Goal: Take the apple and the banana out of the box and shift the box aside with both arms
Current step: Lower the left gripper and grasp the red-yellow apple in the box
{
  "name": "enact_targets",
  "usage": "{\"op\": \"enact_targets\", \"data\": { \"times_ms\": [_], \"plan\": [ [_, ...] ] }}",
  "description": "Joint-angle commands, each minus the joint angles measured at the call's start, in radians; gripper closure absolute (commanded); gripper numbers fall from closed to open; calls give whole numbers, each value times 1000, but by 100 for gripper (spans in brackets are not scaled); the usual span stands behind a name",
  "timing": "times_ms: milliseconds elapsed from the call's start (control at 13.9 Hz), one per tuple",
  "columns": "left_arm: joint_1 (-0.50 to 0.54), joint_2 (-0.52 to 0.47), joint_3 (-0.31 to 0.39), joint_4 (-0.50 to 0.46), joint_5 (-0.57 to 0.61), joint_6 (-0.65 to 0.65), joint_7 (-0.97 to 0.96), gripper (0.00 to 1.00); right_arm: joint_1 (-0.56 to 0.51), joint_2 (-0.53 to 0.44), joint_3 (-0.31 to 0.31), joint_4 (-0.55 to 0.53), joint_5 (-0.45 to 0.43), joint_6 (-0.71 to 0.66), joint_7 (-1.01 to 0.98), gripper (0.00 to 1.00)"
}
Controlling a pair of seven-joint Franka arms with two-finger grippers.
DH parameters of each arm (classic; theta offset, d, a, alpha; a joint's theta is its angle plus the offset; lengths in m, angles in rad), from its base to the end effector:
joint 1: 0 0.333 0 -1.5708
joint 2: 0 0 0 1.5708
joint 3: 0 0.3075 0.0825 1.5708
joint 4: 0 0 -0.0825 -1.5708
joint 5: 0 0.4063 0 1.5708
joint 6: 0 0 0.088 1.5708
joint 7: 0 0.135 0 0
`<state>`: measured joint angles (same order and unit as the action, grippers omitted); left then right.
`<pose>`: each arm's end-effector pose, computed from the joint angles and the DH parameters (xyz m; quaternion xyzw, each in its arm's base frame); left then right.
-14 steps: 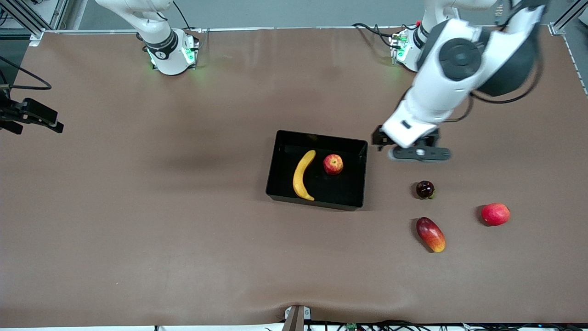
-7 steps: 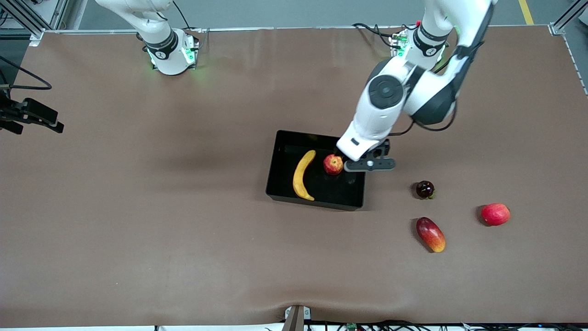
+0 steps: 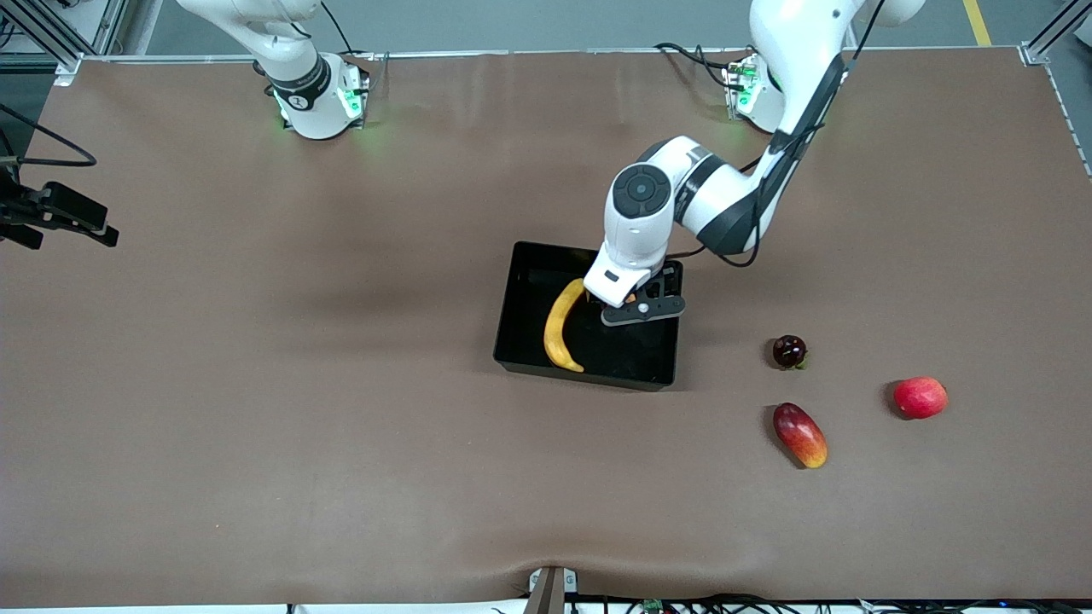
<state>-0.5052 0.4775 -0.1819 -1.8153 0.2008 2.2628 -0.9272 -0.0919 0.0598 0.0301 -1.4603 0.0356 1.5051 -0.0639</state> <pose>0.5185 -0.4072 0.2287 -0.9973 -0.0646 -0.0188 0.0308 0.5874 -0.0319 0.6018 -0.9998 -0.0021 0.0063 0.0191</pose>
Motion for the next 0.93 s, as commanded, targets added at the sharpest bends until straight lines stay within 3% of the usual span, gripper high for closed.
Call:
{"op": "enact_targets", "data": {
  "times_ms": [0,719,791,862],
  "plan": [
    [-6,42,4,13,26,50,-56,0,-17,-18,11,-14,17,-2,-7,0],
    [-16,122,2,5,26,132,-139,0,-20,-18,11,-14,17,-3,-7,0],
    [-15,121,2,4,26,132,-140,4,-20,-18,11,-14,17,-3,-5,0],
    [-15,121,2,4,26,127,-147,23,-20,-18,11,-14,17,-3,-7,0]
  ]
}}
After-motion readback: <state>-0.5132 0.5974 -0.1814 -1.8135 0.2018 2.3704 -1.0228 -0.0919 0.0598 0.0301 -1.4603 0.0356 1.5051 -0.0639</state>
